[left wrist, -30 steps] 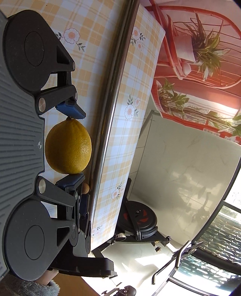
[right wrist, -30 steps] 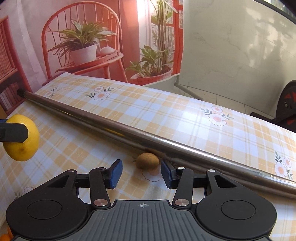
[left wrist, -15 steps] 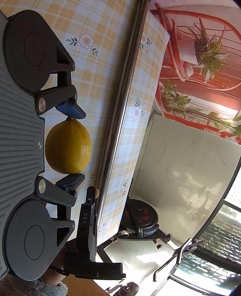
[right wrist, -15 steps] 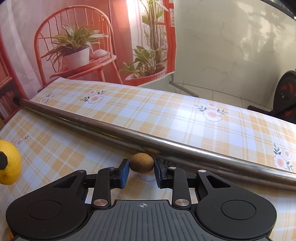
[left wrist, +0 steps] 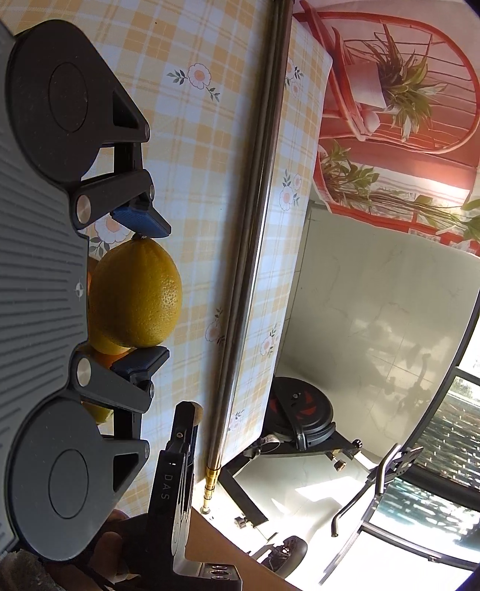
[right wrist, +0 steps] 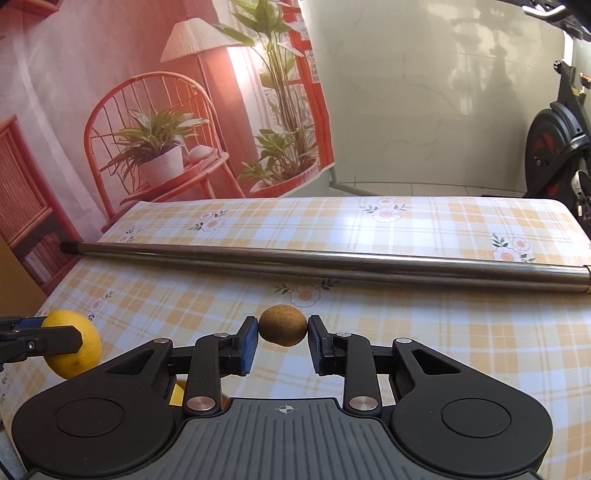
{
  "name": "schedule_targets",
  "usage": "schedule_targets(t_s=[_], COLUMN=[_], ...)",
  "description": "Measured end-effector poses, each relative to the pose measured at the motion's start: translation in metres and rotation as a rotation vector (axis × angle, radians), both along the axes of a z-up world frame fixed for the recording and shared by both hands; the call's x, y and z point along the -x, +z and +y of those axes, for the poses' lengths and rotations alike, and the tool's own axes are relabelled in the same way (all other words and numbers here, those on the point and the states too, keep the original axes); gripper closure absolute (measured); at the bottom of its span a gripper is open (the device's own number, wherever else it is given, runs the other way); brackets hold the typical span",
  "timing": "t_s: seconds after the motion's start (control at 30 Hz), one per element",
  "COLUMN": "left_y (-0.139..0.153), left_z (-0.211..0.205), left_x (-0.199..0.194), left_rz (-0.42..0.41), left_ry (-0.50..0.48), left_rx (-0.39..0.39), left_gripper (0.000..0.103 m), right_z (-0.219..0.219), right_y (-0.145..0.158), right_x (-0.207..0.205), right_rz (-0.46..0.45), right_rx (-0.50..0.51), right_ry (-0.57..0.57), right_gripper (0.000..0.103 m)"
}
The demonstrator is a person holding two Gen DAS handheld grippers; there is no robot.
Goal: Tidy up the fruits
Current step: 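Carry the lemon and kiwi over the plate with both grippers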
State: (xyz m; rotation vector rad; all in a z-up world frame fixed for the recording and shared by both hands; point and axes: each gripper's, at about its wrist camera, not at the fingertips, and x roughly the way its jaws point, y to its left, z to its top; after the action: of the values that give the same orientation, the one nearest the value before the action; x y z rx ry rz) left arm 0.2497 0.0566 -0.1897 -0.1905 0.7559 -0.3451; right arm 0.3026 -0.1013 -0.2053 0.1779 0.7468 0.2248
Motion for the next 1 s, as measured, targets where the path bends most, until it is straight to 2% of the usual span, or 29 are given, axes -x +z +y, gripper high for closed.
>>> schedule_targets(t_s=[0.2,0.43,0.67,1.0], left_y=[-0.002,-0.011,-0.029,-0.04], left_z=[-0.01,-0.02,-0.033,-0.046], left_x=[0.017,0.031,0.033,0.034], left_rz=[0.01,0.043,0.09,0.09], left_ry=[-0.04,-0.097,-0.161,-0.219], left_rx=[-0.014,-0.038,-0.083,-0.155], left_gripper=[0.036,0.036,0.036,0.036], right_z=[0.013,0.018,0.021,0.011], right_y=[0.009,0.011,0.006,0.001], right_x=[0.045,0.079,0.099,0.111], right_rz=[-0.022,-0.015,-0.003,0.01], right_rx=[0.022,-0.01,-0.026,-0.036], right_ry=[0.05,0.071,0.084,0.057], right_gripper=[0.076,0.076,0.076,0.076])
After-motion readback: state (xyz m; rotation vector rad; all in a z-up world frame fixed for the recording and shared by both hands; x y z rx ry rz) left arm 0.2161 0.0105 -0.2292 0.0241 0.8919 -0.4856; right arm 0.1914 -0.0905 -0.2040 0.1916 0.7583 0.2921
